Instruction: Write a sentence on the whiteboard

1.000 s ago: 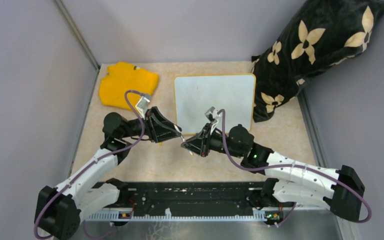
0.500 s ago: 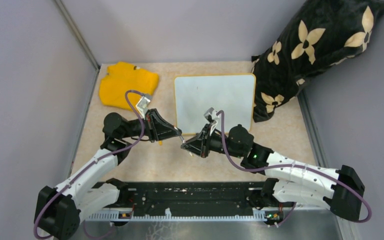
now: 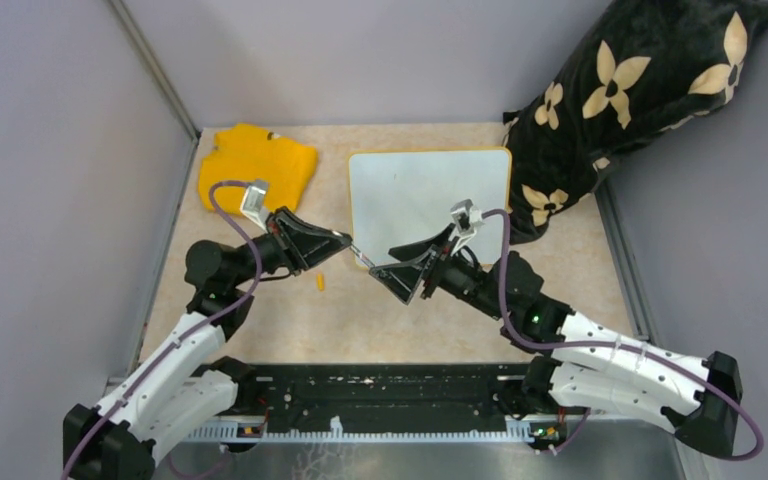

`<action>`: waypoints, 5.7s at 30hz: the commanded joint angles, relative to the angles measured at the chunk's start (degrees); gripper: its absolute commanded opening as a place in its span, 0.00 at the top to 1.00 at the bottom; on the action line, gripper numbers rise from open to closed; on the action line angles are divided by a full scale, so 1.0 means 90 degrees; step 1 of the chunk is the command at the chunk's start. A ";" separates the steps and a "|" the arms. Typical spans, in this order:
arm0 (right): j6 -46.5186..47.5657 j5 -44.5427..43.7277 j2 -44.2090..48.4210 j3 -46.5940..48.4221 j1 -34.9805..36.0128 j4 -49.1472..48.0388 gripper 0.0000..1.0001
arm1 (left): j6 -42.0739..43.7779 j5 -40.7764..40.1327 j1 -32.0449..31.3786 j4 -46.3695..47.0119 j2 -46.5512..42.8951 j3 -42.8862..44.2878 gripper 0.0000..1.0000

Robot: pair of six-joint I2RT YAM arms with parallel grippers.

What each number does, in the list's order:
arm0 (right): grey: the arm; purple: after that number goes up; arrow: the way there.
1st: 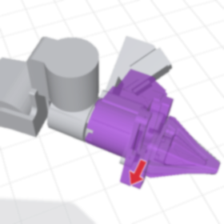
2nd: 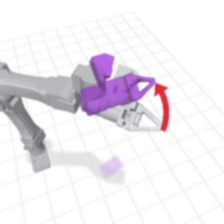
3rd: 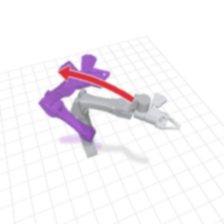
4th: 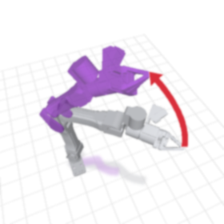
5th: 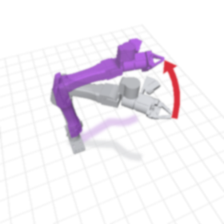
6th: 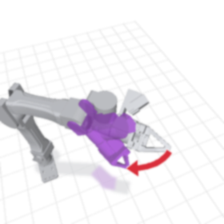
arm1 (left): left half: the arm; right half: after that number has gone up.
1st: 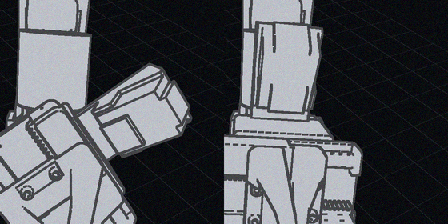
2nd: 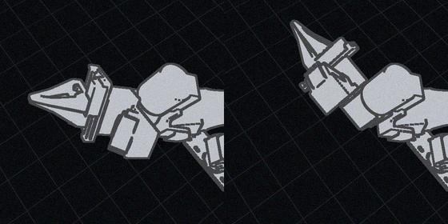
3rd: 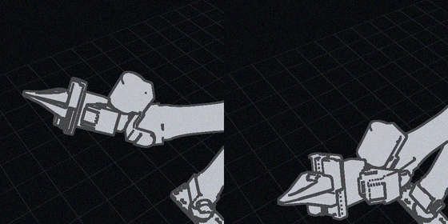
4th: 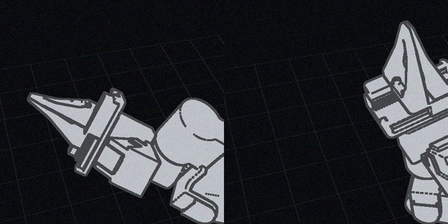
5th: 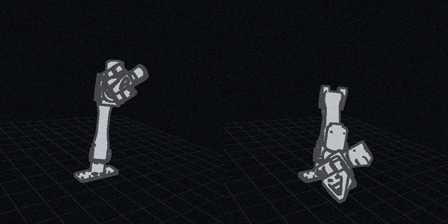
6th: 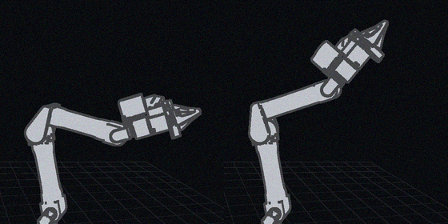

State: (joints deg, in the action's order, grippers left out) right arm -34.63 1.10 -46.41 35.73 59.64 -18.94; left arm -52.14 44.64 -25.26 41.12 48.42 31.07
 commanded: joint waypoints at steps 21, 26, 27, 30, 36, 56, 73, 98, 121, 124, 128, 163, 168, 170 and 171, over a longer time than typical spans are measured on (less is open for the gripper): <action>-0.0604 -0.3463 -0.0384 0.2455 0.0064 0.3323 0.01 | -0.0079 -0.2042 -0.0006 -0.0555 -0.0523 0.0852 1.00; -0.0338 -0.3170 -0.0262 0.1872 0.0053 0.2398 0.01 | -0.0249 -0.2163 -0.0008 -0.0463 -0.0565 0.0797 1.00; -0.0257 -0.2964 -0.0082 0.1468 0.0053 0.1673 0.02 | -0.0301 -0.2208 -0.0005 -0.0417 -0.0579 0.0796 1.00; 0.0028 -0.2101 0.0435 0.0565 0.0032 -0.0306 0.02 | -0.0474 -0.2350 -0.0002 -0.0237 -0.0624 0.0750 1.00; -0.0167 -0.0068 0.0353 0.0717 -0.0547 -0.1019 0.01 | -0.0799 -0.2665 -0.0006 0.0045 -0.0719 0.0728 1.00; -0.1206 0.1830 -0.1445 0.1470 -0.0889 -0.3492 0.09 | -0.1655 -0.2871 -0.0011 0.0947 -0.0750 0.0742 1.00; -0.1601 0.1744 -0.2323 0.2081 -0.0884 -0.3921 0.44 | -0.2258 -0.3353 -0.0014 0.1134 -0.0423 0.0515 1.00; -0.1592 0.1303 -0.2660 0.2338 -0.0884 -0.3579 0.69 | -0.2410 -0.3225 -0.0014 0.1104 -0.0299 0.0388 1.00; -0.1737 0.1372 -0.2831 0.2427 -0.0884 -0.3648 0.86 | -0.2468 -0.3181 -0.0053 0.1029 -0.0239 0.0366 1.00; -0.1747 0.1363 -0.2831 0.2406 -0.0887 -0.3665 0.94 | -0.2464 -0.3178 -0.0079 0.1012 -0.0231 0.0357 1.00; -0.1782 0.1284 -0.2795 0.2353 -0.0884 -0.3677 1.00 | -0.2439 -0.3180 -0.0094 0.0960 -0.0257 0.0347 1.00; 0.1726 -0.2483 0.1337 0.0860 -0.0884 0.3652 1.00 | 0.3668 -0.3906 -0.0083 -0.4617 0.0708 0.2113 0.01; 0.1808 -0.2487 0.1446 0.0651 -0.0884 0.3526 1.00 | 0.3700 -0.4423 -0.0084 -0.3667 0.1230 0.1804 0.01; 0.1820 -0.2437 0.1436 0.0582 -0.0884 0.3422 1.00 | 0.3926 -0.4424 -0.0084 -0.3261 0.1322 0.1599 0.01; 0.1826 -0.2407 0.1444 0.0552 -0.0884 0.3377 1.00 | 0.4054 -0.4384 -0.0080 -0.3114 0.1358 0.1498 0.01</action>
State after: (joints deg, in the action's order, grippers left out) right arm -19.59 -19.84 -34.06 41.43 51.57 14.20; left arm -20.18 6.90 -25.80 4.14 60.07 46.92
